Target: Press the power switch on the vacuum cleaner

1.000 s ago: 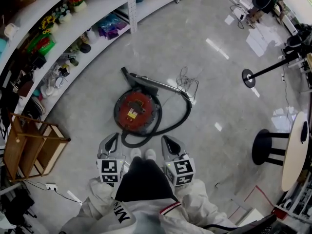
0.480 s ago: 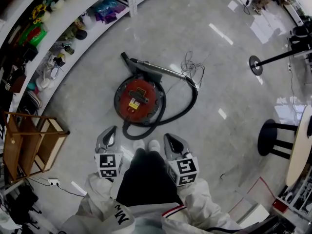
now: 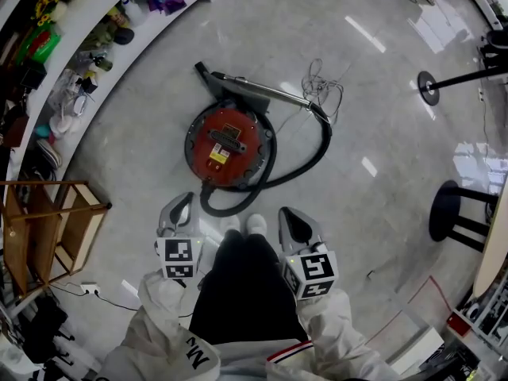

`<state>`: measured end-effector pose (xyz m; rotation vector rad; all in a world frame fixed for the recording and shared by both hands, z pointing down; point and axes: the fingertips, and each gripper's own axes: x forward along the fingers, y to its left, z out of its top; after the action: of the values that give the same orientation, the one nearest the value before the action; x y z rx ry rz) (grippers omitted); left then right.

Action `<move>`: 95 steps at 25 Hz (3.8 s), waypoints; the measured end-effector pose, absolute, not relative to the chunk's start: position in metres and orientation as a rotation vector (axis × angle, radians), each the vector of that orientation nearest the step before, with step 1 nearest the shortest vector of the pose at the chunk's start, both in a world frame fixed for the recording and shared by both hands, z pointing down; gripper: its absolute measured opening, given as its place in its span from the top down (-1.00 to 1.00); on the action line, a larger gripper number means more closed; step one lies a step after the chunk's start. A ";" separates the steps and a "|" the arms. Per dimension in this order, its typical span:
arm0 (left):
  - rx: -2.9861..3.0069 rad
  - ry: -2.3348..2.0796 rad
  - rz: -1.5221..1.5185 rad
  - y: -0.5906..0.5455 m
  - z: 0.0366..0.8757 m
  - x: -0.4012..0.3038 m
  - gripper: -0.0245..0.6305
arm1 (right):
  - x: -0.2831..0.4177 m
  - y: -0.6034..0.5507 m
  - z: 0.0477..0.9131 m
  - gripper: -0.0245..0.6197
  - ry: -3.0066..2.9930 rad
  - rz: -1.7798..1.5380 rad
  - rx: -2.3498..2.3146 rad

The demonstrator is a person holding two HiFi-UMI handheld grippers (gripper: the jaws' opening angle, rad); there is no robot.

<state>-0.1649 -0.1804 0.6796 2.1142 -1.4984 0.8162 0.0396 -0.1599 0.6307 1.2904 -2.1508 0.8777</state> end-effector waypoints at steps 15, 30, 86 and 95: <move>2.080 -1.472 0.813 -0.196 0.711 -0.163 0.93 | 0.039 -0.167 0.658 0.92 -2.101 0.903 1.319; 2.047 -1.427 0.877 -0.206 0.758 -0.163 0.93 | 0.032 -0.170 0.679 0.92 -2.070 0.941 1.316; 1.936 -1.258 1.180 -0.225 0.893 -0.162 0.93 | 0.050 -0.176 0.704 0.92 -1.991 1.003 1.321; 1.917 -1.239 1.215 -0.226 0.897 -0.164 0.93 | 0.049 -0.176 0.704 0.92 -1.989 1.009 1.326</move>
<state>-0.1638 -0.2263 0.8973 1.9173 -1.2392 1.2146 0.0492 -0.1763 0.7044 1.3260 -1.9895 1.0092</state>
